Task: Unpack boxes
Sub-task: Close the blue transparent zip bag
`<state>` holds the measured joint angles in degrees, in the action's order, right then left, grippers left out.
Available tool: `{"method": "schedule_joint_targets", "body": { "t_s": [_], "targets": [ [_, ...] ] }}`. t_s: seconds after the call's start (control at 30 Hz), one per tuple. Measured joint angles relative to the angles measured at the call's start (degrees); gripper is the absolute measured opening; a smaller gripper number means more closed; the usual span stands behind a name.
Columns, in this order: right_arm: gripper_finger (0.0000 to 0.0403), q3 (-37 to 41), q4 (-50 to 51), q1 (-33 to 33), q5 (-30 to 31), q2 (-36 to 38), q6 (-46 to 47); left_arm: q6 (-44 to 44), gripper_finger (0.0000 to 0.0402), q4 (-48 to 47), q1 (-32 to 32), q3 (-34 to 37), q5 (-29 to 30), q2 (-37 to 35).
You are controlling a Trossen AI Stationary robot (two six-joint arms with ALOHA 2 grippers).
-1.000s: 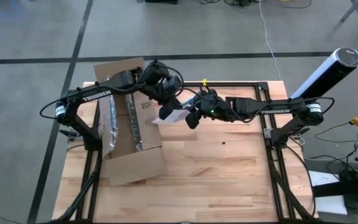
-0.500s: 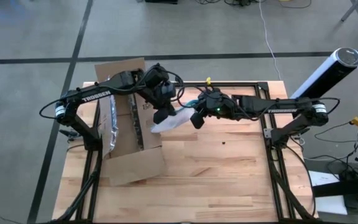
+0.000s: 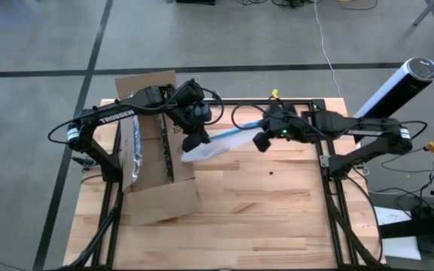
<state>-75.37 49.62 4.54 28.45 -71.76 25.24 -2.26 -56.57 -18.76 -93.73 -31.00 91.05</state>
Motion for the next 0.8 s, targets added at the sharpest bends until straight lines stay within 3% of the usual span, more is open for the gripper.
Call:
{"method": "schedule_joint_targets", "body": {
  "t_s": [0.33, 0.63, 0.8],
  "targets": [
    [0.0000, 0.00, 16.05, 0.07, 4.28, 7.18, 6.39, -0.72, 0.0000, -1.19, -0.01, 0.02, -0.20, -0.02],
    [0.0000, 0.00, 17.88, 0.02, 6.75, 10.21, 7.20, 2.14, 0.0003, 4.76, 0.00, 0.09, 0.24, -0.02],
    [0.0000, 0.00, 19.82, 0.07, 7.93, 10.31, 7.29, 2.38, 0.0058, 6.93, 0.00, -0.05, -0.10, -0.02]
  ]
}}
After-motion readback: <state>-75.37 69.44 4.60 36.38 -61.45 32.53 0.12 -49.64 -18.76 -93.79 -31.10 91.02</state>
